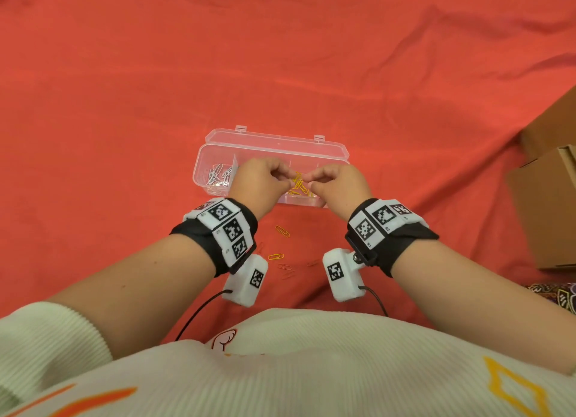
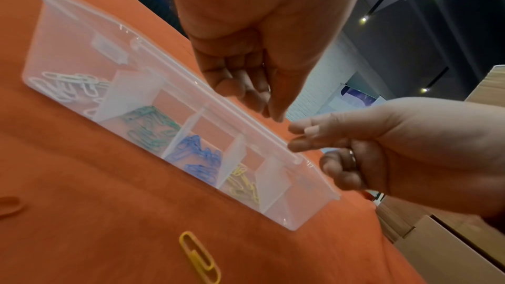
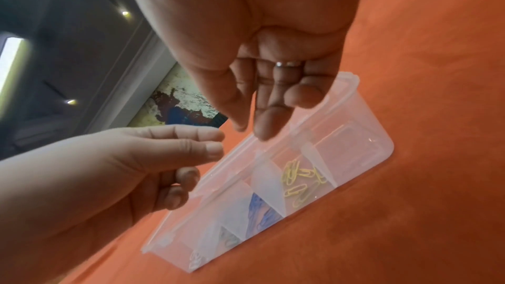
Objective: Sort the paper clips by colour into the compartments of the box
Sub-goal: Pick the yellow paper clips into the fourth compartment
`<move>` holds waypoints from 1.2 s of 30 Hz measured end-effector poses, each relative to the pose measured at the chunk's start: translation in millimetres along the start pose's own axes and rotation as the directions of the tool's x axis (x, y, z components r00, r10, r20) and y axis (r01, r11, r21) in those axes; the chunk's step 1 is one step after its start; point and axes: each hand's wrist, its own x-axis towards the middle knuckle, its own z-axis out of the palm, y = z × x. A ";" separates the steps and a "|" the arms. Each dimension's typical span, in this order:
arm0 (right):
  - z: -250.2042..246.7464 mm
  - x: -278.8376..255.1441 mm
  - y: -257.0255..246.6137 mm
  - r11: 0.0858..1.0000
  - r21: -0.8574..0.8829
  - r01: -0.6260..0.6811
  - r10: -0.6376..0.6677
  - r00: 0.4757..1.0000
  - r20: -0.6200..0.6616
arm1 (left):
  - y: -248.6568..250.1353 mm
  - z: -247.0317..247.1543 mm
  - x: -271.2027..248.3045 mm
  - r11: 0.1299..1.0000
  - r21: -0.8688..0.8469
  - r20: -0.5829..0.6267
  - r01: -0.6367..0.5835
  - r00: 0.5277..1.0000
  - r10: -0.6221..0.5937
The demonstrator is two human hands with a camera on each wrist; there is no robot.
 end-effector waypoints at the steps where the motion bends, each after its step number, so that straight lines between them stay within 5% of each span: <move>1: 1.3 -3.0 -0.2 1.000 0.001 0.030 -0.030 1.000 0.007 | -3.0 -1.8 -5.2 1.000 -0.006 0.001 -0.012 1.000 0.012; 8: 32.8 -17.4 14.0 0.965 -0.259 0.035 0.039 0.961 0.273 | -52.3 5.8 -53.2 0.989 0.145 0.175 0.032 0.983 -0.057; 16: 67.2 -22.5 30.1 0.935 -0.352 -0.052 0.110 0.983 0.148 | -72.0 26.3 -66.2 0.949 0.316 0.287 0.017 0.951 -0.112; 31: 48.3 -39.2 28.7 0.895 -0.430 -0.118 0.216 0.958 0.187 | -67.6 22.3 -68.7 0.894 0.424 0.398 -0.146 0.917 -0.039; 36: 26.9 -43.6 28.0 0.943 -0.314 -0.109 0.173 0.967 0.186 | -56.6 13.2 -58.2 0.968 0.233 0.387 -0.093 0.922 -0.005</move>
